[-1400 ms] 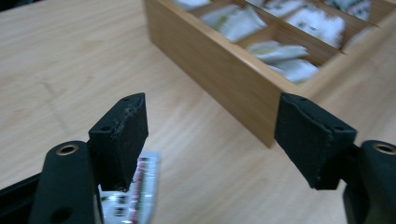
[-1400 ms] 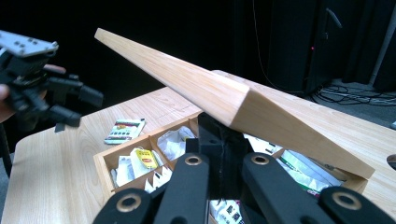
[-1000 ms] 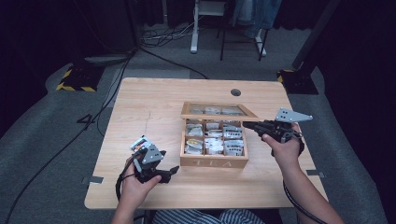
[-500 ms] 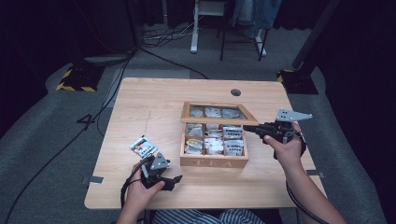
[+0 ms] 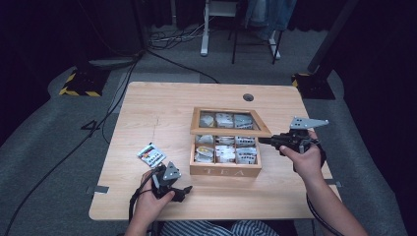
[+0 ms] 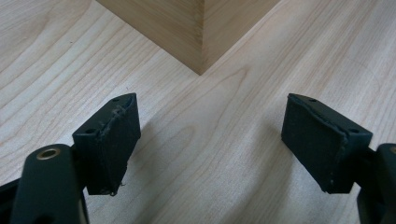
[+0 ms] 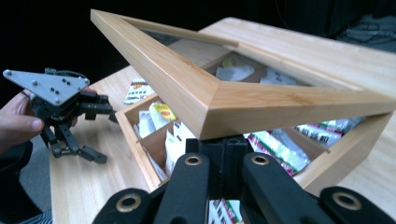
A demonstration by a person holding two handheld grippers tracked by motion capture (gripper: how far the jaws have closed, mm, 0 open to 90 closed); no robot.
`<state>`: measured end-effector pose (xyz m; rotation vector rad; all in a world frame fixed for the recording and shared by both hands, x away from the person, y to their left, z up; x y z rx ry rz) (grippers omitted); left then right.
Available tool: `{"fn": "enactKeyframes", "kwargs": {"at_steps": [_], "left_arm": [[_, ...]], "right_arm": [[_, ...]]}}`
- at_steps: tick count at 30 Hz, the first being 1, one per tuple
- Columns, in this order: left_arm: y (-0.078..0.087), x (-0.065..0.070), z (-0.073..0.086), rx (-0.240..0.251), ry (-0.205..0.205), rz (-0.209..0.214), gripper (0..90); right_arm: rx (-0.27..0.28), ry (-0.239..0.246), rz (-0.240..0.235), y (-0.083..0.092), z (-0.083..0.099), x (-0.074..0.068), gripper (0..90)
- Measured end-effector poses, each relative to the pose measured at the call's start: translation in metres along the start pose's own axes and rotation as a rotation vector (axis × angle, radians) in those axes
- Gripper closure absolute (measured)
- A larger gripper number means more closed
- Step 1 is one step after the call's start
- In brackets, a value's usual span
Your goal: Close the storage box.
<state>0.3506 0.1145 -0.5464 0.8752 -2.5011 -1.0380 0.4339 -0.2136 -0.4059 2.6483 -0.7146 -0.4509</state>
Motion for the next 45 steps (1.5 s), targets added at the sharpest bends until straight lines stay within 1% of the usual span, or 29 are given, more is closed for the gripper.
{"fn": "enactKeyframes", "kwargs": {"at_steps": [7, 12, 17, 19, 22, 24, 33, 38, 45], "left_arm": [[0.000, 0.000, 0.000, -0.001, -0.001, 0.002, 20.0], [0.000, 0.000, 0.000, -0.001, -0.002, -0.001, 20.0], [0.000, 0.000, 0.000, -0.001, -0.003, -0.002, 19.9], [0.000, 0.000, 0.000, -0.001, -0.002, -0.003, 19.9], [0.000, 0.000, 0.000, -0.001, -0.003, -0.002, 19.9], [0.000, 0.000, 0.000, -0.001, -0.003, -0.002, 19.9], [0.000, 0.000, 0.000, 0.000, -0.002, -0.005, 19.9], [0.000, 0.000, 0.000, -0.001, -0.002, -0.005, 19.9], [0.000, 0.000, 0.000, -0.001, -0.003, -0.005, 19.9]], "right_arm": [[-0.071, -0.002, 0.002, 0.000, 0.009, -0.003, 90.0], [-0.118, 0.024, 0.017, 0.001, 0.016, -0.007, 90.0], [-0.172, 0.042, 0.021, 0.000, 0.021, -0.011, 90.0], [-0.196, 0.060, 0.033, 0.000, 0.023, -0.012, 90.0], [-0.220, 0.068, 0.042, -0.001, 0.025, -0.013, 90.0], [-0.234, 0.070, 0.042, -0.001, 0.026, -0.014, 90.0], [-0.337, 0.079, 0.043, -0.005, 0.036, -0.015, 90.0], [-0.381, 0.087, 0.040, -0.007, 0.040, -0.015, 90.0], [-0.429, 0.080, 0.027, -0.010, 0.046, -0.015, 90.0]]}}
Point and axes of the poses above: each handheld gripper's, and its own axes: y roughly backward along the jaws, z roughly out of its underside, x roughly to its right, the point moved 6 cm from there along -y, roughly forward along the jaws, and after that the axes turned 1 degree about z, right-handed, at the moved point
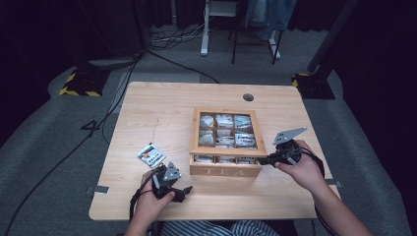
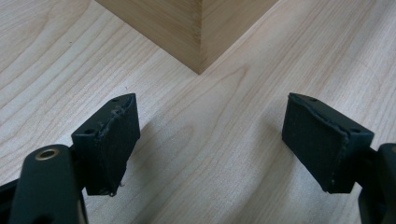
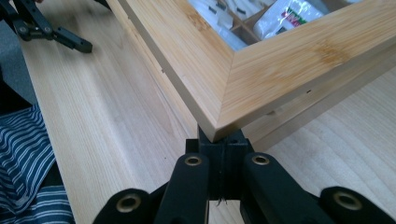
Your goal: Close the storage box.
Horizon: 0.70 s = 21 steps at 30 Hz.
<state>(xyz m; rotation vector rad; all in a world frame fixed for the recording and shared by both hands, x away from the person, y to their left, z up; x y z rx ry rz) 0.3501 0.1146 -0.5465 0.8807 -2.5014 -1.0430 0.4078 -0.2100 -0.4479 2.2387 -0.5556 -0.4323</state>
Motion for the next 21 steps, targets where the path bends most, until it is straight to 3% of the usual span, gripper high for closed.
{"fn": "enactKeyframes", "kwargs": {"at_steps": [21], "left_arm": [[0.000, 0.000, 0.000, 0.000, 0.001, 0.002, 19.9]], "right_arm": [[-0.134, 0.010, -0.032, -0.005, 0.011, -0.002, 90.0]]}}
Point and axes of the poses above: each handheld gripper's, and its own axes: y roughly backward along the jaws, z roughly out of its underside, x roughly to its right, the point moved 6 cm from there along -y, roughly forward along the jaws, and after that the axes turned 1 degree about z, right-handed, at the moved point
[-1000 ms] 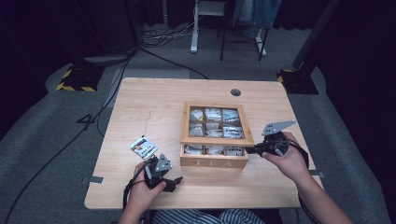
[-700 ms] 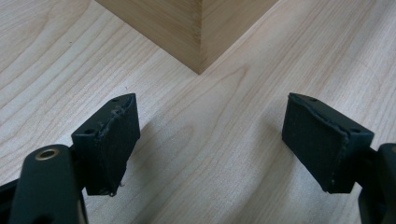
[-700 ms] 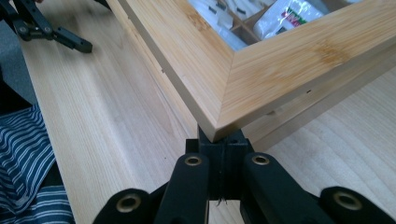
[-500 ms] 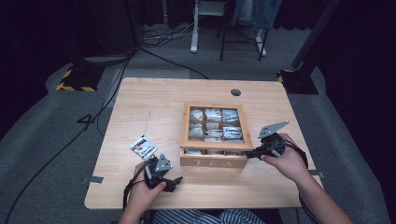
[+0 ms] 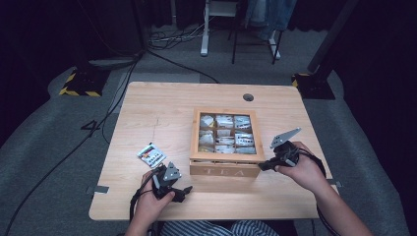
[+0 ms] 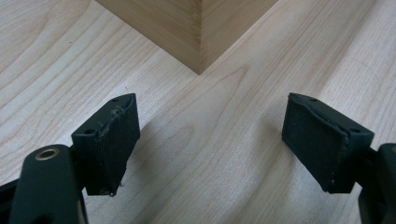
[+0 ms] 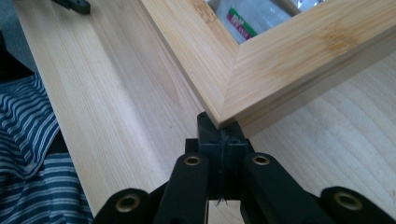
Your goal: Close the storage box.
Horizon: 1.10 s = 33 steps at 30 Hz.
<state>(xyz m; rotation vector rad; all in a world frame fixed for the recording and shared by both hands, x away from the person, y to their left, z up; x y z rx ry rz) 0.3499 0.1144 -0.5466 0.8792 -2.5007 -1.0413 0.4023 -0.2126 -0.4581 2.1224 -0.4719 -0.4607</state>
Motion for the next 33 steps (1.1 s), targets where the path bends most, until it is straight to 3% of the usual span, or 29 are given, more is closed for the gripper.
{"fn": "enactKeyframes", "kwargs": {"at_steps": [7, 11, 15, 19, 22, 33], "left_arm": [[0.000, 0.000, 0.000, 0.000, 0.000, 0.000, 19.9], [0.001, 0.000, 0.001, -0.001, 0.005, -0.004, 19.9], [0.003, -0.001, 0.003, 0.001, 0.004, -0.006, 20.4], [0.007, -0.002, 0.005, -0.011, 0.013, -0.011, 21.5], [0.011, -0.005, 0.006, -0.013, 0.011, -0.020, 21.5], [0.029, -0.017, 0.012, 0.021, 0.046, -0.046, 21.7]], "right_arm": [[-0.086, -0.008, -0.001, 0.001, 0.008, 0.001, 90.0], [-0.094, -0.001, -0.024, 0.005, 0.010, 0.000, 90.0], [-0.060, 0.002, -0.014, 0.010, 0.008, 0.002, 90.0], [-0.023, -0.002, -0.046, 0.014, 0.007, 0.005, 90.0], [-0.009, -0.008, -0.032, 0.022, 0.008, 0.010, 90.0], [0.131, -0.014, 0.073, 0.046, 0.012, 0.040, 90.0]]}}
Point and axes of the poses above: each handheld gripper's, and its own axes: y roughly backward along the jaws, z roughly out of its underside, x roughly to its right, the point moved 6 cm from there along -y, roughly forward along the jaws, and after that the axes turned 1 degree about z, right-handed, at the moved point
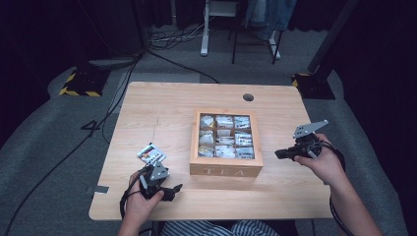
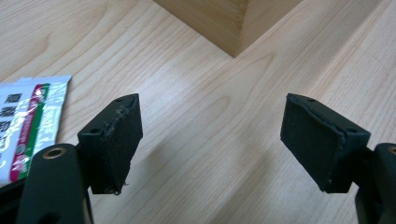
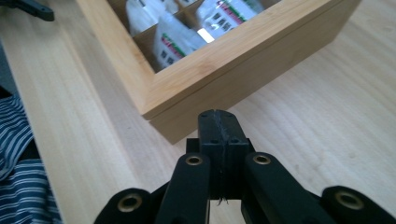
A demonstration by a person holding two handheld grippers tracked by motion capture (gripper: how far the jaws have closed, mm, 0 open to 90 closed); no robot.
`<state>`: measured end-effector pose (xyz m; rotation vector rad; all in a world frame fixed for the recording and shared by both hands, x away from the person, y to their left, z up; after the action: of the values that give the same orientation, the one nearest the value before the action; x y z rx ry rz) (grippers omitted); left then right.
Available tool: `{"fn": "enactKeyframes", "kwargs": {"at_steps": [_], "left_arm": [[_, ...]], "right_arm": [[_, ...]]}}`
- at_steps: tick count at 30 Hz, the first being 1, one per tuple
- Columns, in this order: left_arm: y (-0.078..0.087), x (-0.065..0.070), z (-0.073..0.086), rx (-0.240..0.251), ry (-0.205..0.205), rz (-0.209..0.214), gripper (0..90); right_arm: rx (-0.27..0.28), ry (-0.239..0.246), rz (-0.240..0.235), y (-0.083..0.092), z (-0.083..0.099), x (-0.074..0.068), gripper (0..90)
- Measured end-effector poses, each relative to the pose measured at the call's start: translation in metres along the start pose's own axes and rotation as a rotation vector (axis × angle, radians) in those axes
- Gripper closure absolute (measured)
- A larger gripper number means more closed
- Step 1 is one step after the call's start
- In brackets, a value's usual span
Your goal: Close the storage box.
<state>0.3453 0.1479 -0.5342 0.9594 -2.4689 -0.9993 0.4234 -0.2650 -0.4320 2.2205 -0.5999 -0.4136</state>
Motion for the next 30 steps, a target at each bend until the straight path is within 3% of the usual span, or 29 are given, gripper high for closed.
{"fn": "enactKeyframes", "kwargs": {"at_steps": [11, 24, 30], "left_arm": [[0.013, -0.016, 0.008, 0.004, 0.047, -0.031, 21.6], [0.019, -0.032, 0.019, -0.012, 0.070, -0.087, 21.6], [0.019, -0.035, 0.022, -0.016, 0.082, -0.094, 21.5]], "right_arm": [[0.080, 0.001, 0.083, 0.003, 0.007, 0.029, 90.0], [0.150, -0.019, 0.126, -0.007, 0.024, 0.065, 90.0], [0.189, -0.061, 0.163, -0.017, 0.043, 0.090, 90.0]]}}
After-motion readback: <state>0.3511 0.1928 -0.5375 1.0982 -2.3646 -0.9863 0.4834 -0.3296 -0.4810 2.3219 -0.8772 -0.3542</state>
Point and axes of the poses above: each handheld gripper's, and its own axes: y roughly backward along the jaws, z roughly out of its underside, x roughly to its right, the point moved 6 cm from there along -y, roughly forward along the jaws, and after that the axes turned 1 degree about z, right-handed, at the moved point
